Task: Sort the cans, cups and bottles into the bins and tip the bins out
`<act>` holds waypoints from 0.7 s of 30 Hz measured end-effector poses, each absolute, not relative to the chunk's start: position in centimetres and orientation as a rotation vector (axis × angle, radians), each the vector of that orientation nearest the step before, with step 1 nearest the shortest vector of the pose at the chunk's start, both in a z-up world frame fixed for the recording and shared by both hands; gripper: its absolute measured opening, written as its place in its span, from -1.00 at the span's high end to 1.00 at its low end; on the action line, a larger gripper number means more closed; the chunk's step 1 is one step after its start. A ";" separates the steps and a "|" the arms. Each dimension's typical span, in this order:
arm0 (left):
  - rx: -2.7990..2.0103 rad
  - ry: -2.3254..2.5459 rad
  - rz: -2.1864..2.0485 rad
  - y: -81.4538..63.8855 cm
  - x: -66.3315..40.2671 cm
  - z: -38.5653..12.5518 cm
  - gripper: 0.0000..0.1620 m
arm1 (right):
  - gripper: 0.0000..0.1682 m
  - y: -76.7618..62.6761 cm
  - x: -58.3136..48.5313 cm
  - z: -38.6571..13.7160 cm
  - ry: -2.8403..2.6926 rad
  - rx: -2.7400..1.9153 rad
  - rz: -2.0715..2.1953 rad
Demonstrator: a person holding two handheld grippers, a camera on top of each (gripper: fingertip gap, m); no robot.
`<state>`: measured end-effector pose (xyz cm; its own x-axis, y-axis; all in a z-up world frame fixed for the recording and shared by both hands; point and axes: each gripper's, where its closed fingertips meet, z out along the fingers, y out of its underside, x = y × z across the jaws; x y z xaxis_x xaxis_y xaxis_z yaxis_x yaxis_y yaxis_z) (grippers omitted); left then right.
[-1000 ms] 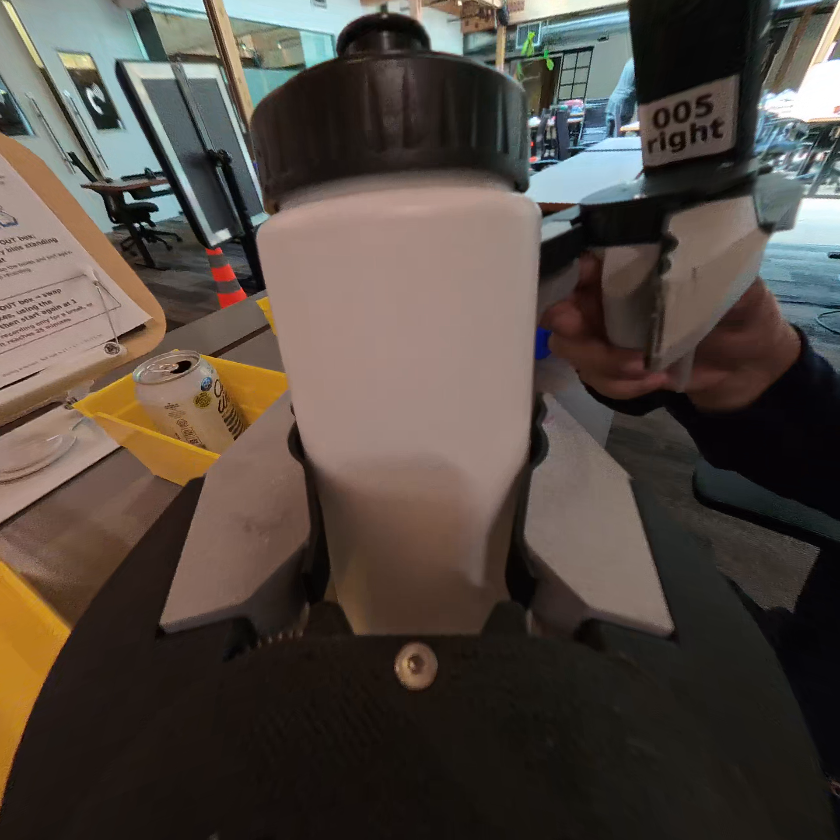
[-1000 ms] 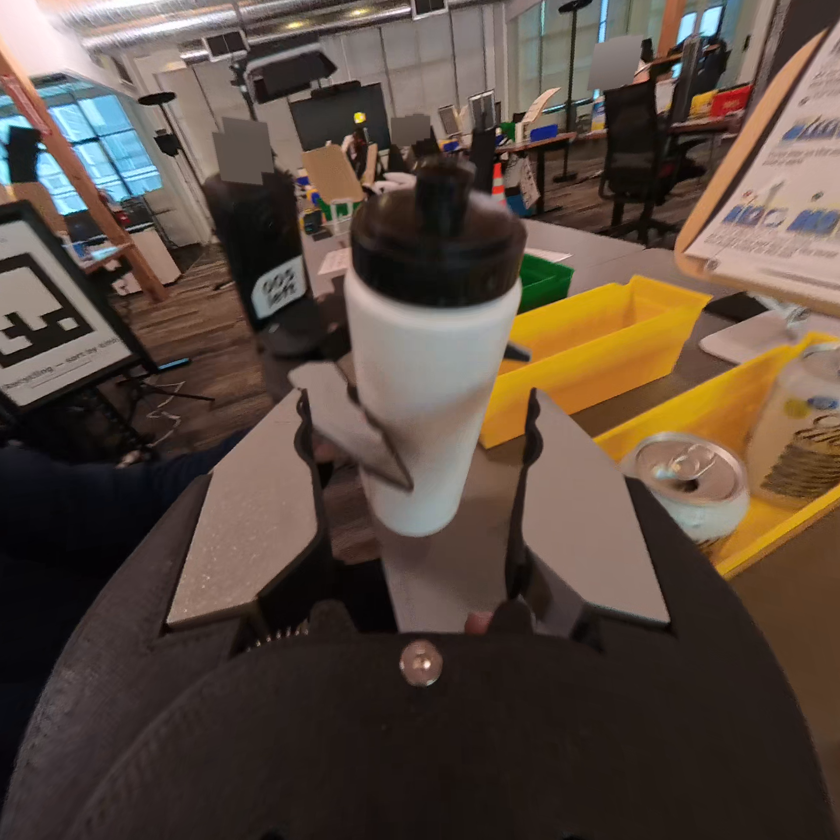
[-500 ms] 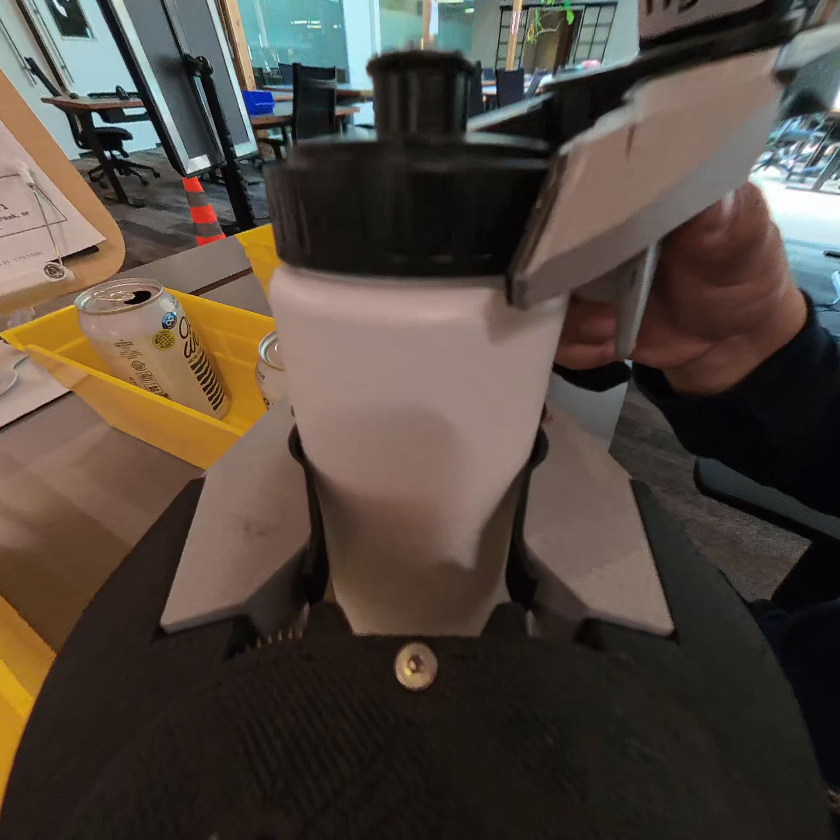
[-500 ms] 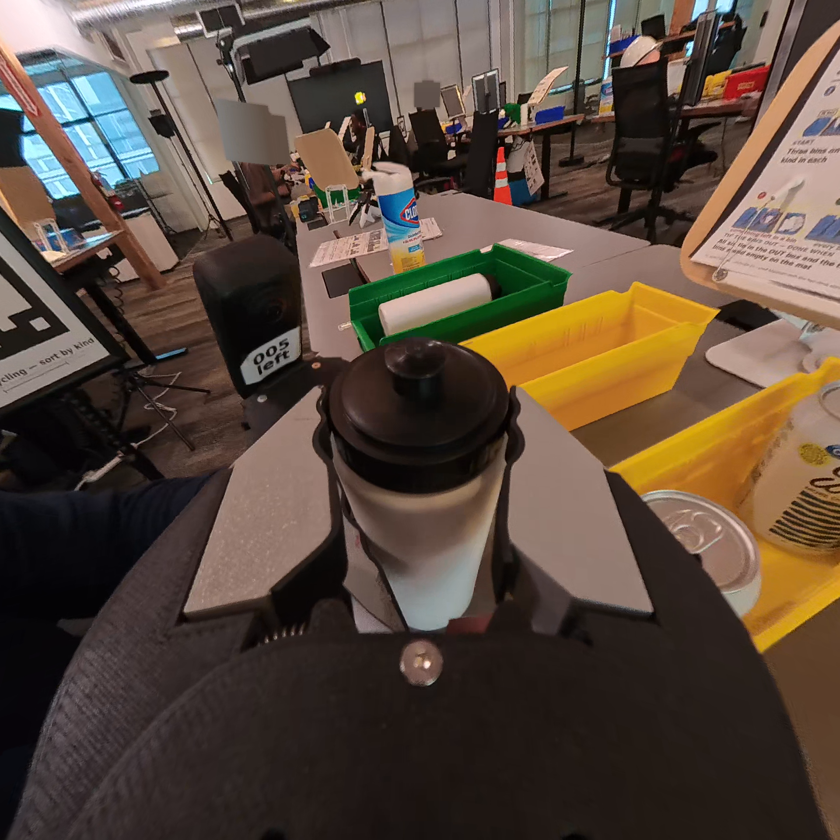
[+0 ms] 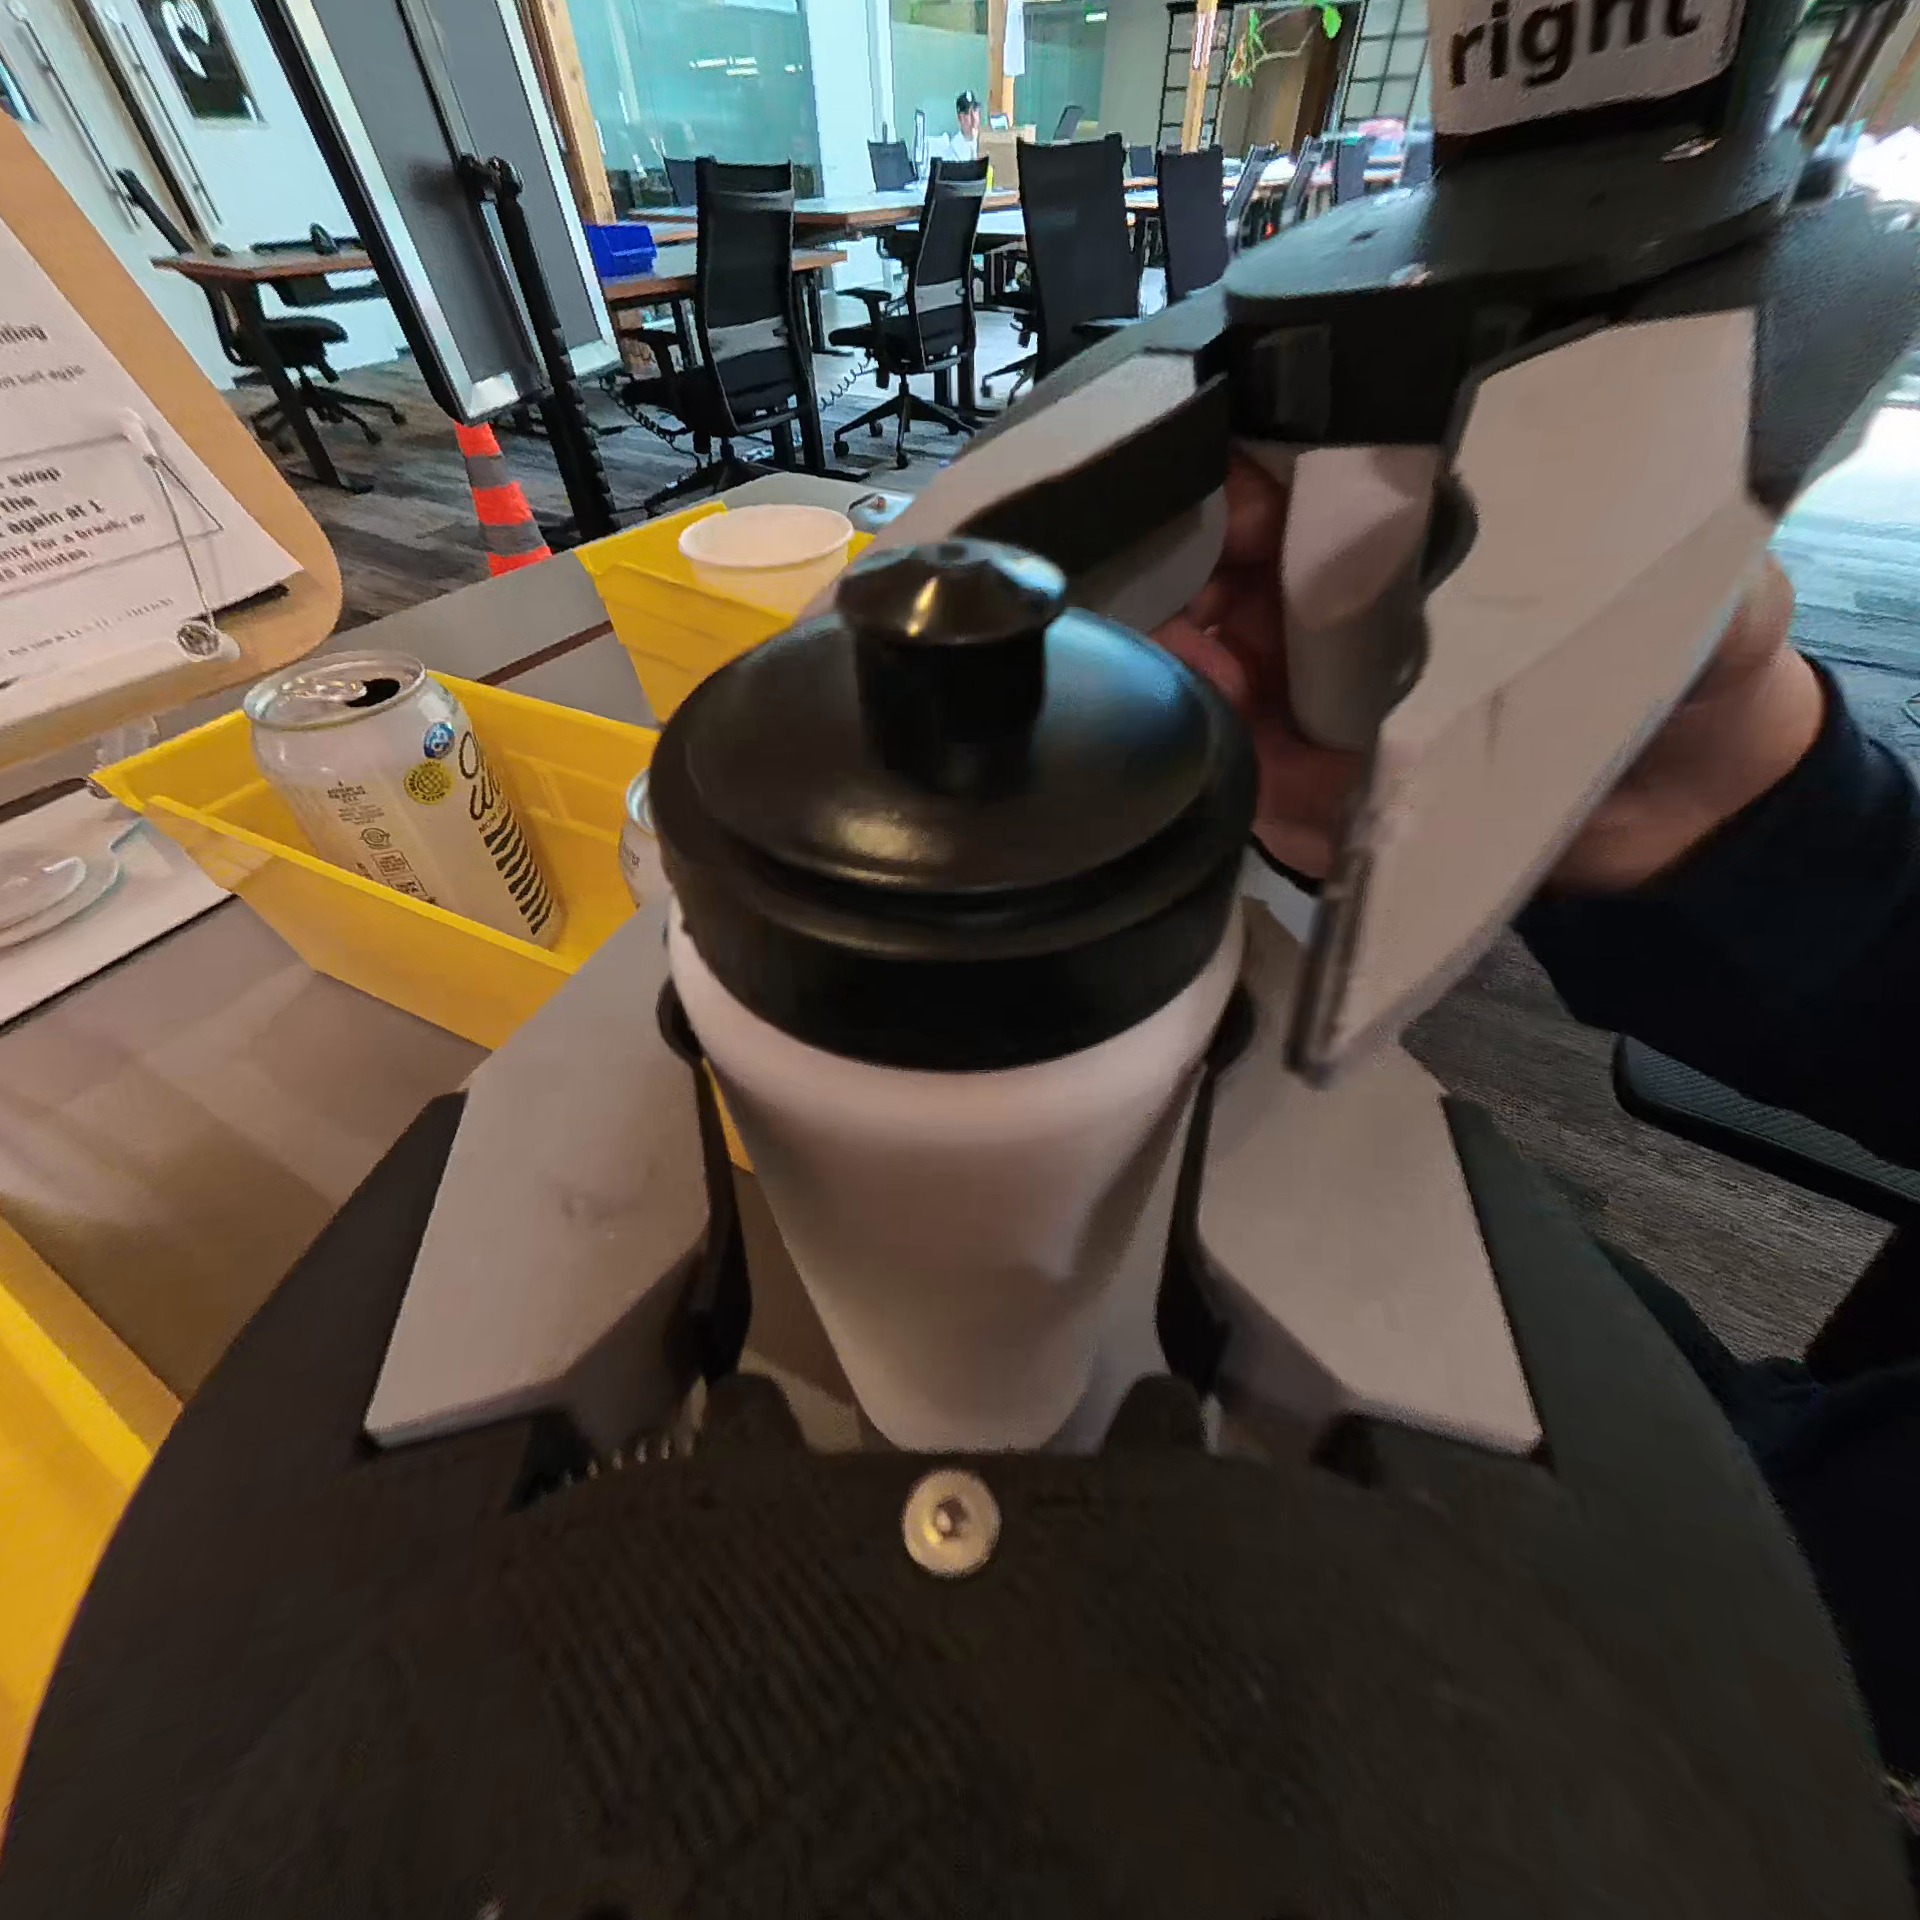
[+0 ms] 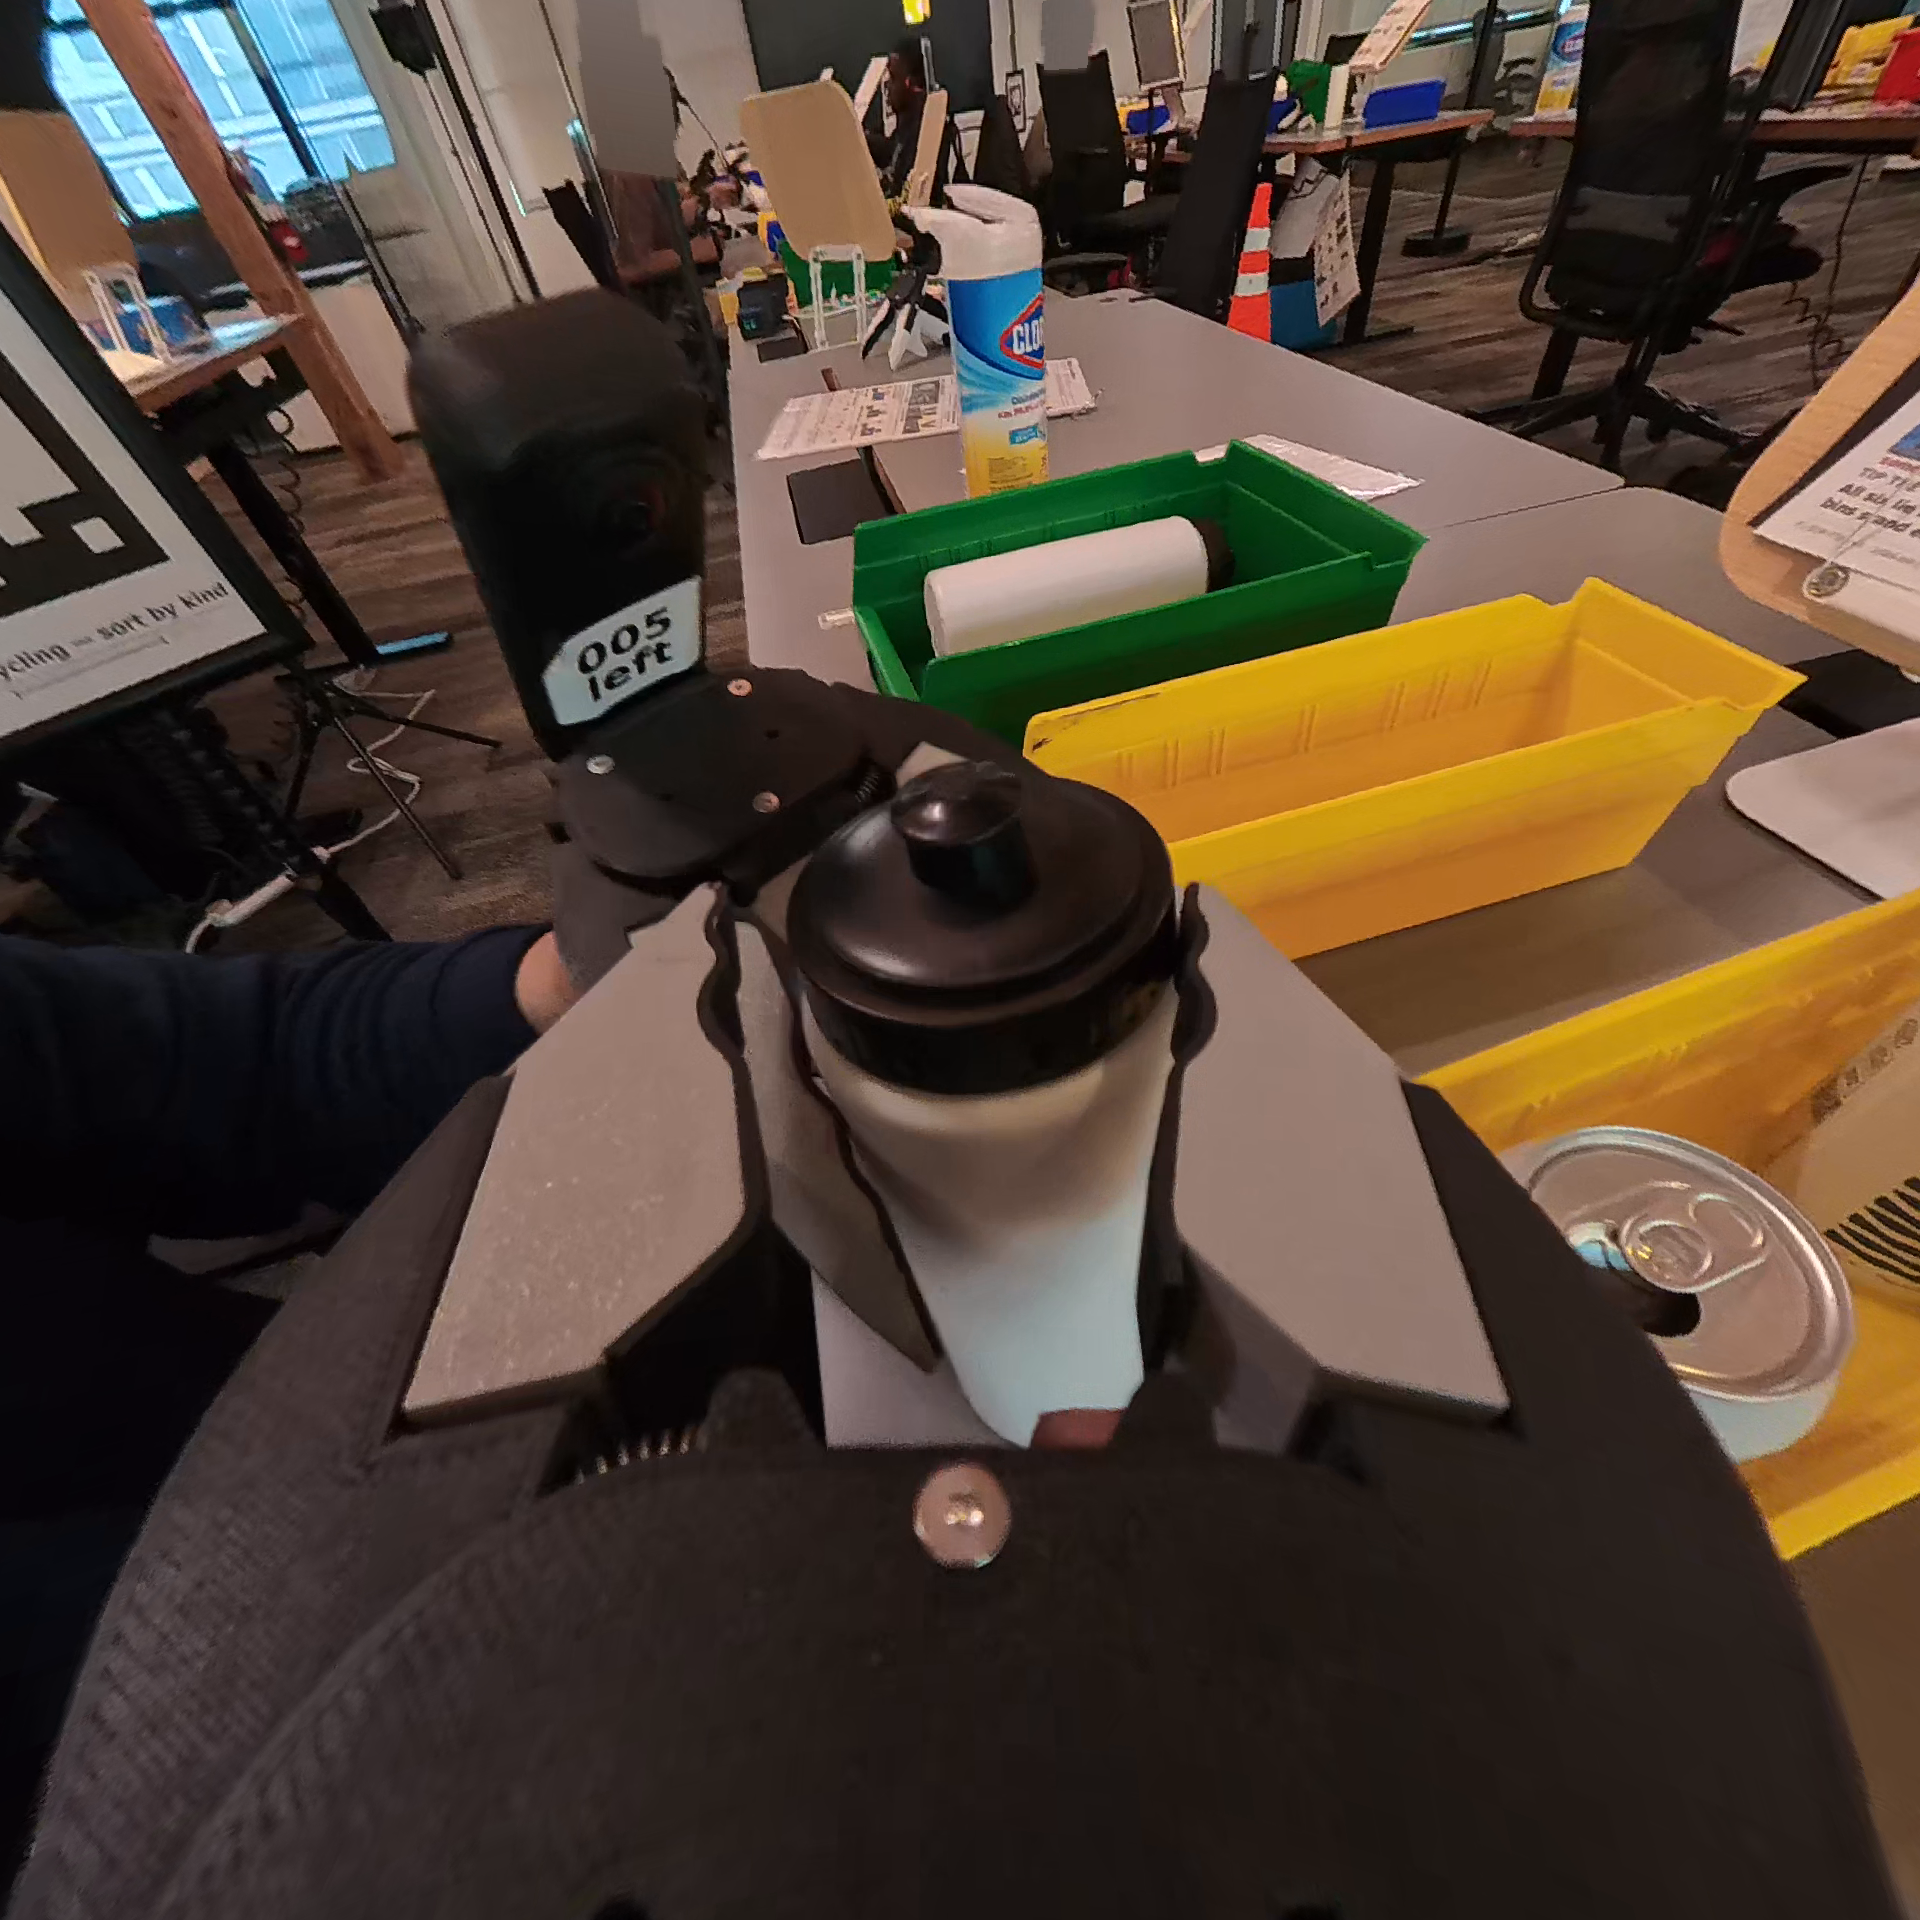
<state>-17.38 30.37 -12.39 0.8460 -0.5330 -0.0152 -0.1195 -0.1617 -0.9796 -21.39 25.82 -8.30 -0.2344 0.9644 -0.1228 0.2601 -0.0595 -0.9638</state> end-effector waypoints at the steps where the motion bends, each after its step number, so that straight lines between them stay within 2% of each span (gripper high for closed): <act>1: -1.704 0.507 -0.388 30.3 -17.4 -12.1 -0.21 | 0.03 25.8 -21.4 -8.5 -1.552 -1.346 1.320; 5: -1.704 0.529 -0.362 30.2 -17.3 -12.1 -0.21 | -0.04 25.5 -21.3 -8.7 -1.555 -1.347 1.319; 15: -1.730 0.523 -0.320 29.9 -18.6 -11.9 -0.21 | -0.03 26.5 -19.1 -7.4 -1.406 -1.331 1.361; 18: -1.685 0.473 -0.251 29.7 -21.5 -9.1 -0.20 | 0.00 27.6 -17.0 -7.6 -1.341 -1.337 1.353; 21: -1.591 0.403 -0.172 29.8 -25.8 -3.6 -0.21 | 0.00 28.5 -15.2 -8.8 -1.319 -1.379 1.333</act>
<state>-25.84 29.77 -3.61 0.9238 -0.3584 -0.1349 -0.1502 -0.0152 -0.9885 -15.16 28.46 -8.82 -0.0944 0.9825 -0.1604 0.1499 -0.1452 -0.9780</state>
